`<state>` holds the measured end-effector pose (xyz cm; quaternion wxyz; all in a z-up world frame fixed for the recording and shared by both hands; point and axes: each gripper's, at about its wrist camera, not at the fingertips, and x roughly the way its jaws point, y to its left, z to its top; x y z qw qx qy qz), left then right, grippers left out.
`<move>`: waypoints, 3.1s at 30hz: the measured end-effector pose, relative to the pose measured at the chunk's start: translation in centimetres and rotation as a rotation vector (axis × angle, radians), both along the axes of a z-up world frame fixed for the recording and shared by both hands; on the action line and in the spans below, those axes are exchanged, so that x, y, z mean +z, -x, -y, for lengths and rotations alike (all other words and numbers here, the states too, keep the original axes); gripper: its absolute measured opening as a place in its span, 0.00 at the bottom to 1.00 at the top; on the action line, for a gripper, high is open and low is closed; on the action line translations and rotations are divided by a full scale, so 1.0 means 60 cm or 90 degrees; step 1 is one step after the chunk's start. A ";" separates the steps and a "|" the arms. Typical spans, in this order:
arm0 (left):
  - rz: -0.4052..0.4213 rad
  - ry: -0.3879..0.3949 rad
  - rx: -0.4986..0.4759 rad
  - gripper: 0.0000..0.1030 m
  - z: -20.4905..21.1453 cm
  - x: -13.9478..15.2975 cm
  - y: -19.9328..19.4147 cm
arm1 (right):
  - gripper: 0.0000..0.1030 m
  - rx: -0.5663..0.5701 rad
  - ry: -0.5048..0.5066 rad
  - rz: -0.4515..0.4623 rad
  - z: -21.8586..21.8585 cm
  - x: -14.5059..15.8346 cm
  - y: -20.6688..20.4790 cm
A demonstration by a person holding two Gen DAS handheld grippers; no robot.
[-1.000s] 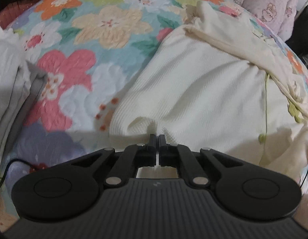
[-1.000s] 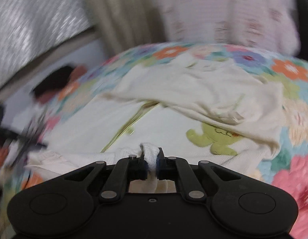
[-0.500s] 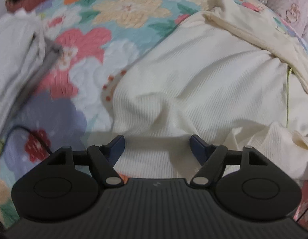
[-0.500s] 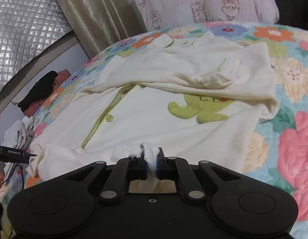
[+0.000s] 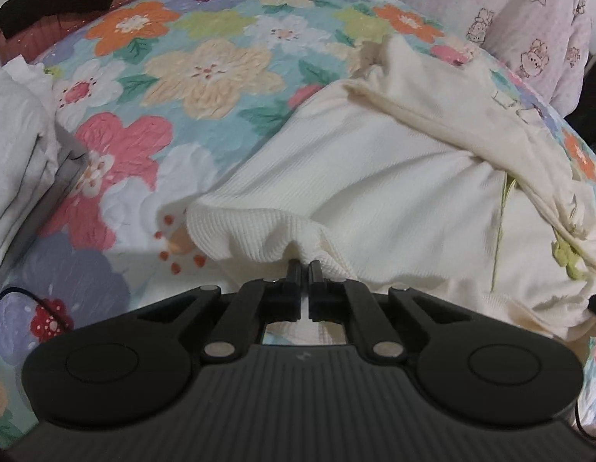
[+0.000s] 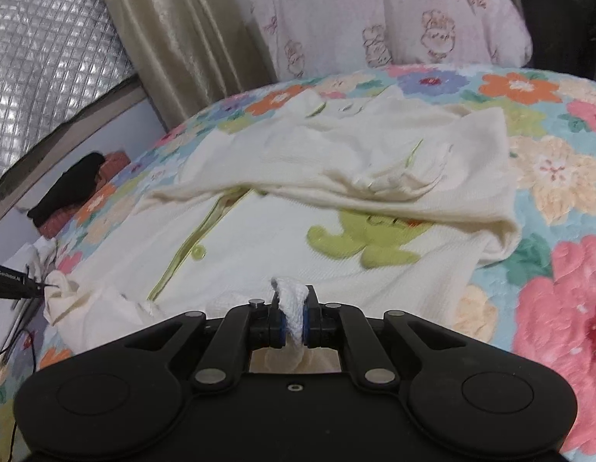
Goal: Fold clothes
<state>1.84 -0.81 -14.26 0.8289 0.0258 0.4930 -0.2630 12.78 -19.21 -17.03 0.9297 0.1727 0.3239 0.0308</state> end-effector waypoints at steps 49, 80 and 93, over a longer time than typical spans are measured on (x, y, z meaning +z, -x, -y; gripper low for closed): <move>0.189 0.106 -0.127 0.02 0.284 0.157 -0.191 | 0.06 -0.093 0.115 0.123 0.168 0.154 -0.101; -0.031 0.034 -0.212 0.37 0.455 -0.079 -0.297 | 0.53 -0.170 -0.050 -0.060 0.231 -0.046 -0.208; 0.244 0.077 -0.041 0.06 0.469 0.005 -0.344 | 0.01 -0.226 0.152 0.027 0.240 0.011 -0.247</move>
